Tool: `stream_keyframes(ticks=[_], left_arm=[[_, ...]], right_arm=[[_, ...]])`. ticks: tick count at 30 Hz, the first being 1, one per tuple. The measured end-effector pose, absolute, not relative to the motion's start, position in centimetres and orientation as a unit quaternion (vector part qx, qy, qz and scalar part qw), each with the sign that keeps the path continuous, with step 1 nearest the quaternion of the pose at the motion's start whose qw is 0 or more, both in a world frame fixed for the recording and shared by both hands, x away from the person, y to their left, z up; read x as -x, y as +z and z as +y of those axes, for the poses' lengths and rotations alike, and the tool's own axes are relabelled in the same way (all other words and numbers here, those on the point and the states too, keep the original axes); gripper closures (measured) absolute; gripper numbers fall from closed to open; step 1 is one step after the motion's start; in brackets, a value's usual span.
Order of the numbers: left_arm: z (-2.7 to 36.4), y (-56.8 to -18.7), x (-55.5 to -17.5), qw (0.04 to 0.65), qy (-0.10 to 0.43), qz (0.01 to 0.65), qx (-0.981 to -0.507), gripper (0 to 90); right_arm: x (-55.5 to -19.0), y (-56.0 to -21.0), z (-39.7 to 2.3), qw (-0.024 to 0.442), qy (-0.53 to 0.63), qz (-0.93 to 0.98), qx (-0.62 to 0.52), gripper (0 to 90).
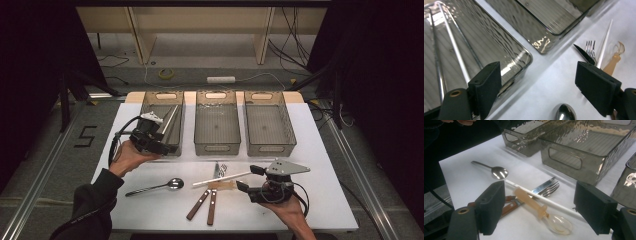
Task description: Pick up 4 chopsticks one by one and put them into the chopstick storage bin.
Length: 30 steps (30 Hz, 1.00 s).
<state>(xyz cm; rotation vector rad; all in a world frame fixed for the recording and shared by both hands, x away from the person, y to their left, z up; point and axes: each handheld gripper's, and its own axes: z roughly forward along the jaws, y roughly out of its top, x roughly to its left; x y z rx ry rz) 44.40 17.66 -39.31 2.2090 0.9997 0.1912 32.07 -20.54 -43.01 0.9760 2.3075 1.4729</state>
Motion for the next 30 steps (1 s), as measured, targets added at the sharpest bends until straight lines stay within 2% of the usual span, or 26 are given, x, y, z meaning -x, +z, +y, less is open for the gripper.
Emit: stream_keyframes(ticks=[30], left_arm=[[12.3, -42.2, -42.2, 0.294, 0.038, 0.310, -0.903, 20.8]], right_arm=[[-32.0, -43.0, -20.5, 0.118, 0.502, 0.790, -0.333, 26.3]])
